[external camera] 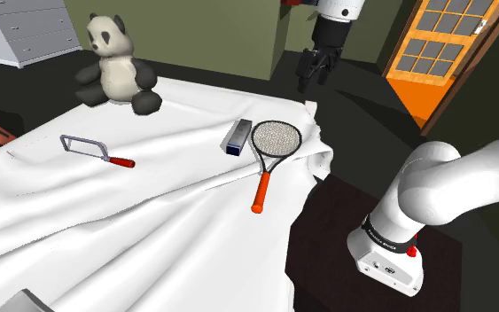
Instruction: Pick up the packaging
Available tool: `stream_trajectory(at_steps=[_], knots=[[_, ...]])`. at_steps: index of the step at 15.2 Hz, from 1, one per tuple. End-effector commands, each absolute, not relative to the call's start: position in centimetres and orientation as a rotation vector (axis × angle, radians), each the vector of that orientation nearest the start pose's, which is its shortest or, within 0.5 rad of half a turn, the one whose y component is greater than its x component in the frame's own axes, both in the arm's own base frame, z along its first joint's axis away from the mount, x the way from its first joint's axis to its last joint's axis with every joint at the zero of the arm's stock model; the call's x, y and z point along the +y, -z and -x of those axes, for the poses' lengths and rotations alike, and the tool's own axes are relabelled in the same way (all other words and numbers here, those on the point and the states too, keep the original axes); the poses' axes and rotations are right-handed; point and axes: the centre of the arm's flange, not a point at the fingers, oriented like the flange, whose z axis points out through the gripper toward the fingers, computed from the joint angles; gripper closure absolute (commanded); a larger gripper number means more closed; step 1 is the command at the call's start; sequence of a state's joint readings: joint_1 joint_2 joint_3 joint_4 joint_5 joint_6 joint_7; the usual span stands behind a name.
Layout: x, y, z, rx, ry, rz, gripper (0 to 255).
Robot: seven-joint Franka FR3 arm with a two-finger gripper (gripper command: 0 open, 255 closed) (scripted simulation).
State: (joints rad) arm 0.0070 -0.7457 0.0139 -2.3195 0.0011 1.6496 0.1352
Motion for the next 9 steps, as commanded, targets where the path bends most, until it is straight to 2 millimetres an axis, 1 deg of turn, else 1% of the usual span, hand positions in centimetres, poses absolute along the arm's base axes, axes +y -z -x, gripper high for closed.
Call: stream_trajectory(at_steps=[1, 9], knots=[[0.8, -60.2, -32.6, 0.185, 0.12, 3.136, 0], [0.2, -53.3, -40.8, 0.427, 0.097, 3.112, 0]])
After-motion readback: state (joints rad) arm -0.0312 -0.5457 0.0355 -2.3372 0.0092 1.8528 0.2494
